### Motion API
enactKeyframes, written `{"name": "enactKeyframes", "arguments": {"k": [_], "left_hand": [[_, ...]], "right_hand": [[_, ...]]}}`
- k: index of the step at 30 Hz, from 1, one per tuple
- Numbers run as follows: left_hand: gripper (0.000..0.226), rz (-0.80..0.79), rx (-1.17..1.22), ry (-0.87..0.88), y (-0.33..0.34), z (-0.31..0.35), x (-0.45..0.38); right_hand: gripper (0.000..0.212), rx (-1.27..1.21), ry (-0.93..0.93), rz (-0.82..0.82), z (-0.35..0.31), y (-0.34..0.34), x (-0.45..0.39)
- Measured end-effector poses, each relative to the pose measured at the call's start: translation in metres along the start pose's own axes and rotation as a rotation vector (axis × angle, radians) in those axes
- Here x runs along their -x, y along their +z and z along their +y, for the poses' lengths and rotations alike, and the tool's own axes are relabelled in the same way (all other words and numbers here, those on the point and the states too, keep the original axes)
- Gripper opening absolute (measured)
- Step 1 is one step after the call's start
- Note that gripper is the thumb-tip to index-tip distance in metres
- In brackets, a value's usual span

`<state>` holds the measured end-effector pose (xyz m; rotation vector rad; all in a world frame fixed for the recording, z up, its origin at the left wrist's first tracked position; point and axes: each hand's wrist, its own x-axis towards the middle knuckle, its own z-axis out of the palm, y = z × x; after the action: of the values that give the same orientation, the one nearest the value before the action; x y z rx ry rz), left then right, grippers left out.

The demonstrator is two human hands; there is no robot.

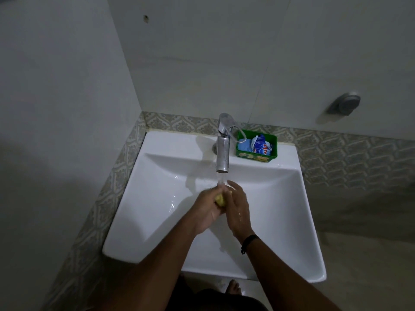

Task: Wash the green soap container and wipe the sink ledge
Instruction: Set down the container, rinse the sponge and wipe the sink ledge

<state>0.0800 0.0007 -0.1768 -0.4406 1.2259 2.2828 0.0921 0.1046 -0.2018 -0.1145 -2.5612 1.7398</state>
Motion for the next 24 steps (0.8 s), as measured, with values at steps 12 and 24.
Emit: {"name": "enactKeyframes", "arguments": {"k": [12,24], "left_hand": [[0.027,0.192,-0.605,0.277,0.056,-0.023,0.000],[0.052,0.377,-0.753,0.283,0.081,-0.029,-0.006]], "right_hand": [[0.077,-0.872,0.593,-0.085,-0.005,-0.030,-0.001],[0.066,-0.998,0.622,-0.193,-0.008,-0.029,0.001]]}}
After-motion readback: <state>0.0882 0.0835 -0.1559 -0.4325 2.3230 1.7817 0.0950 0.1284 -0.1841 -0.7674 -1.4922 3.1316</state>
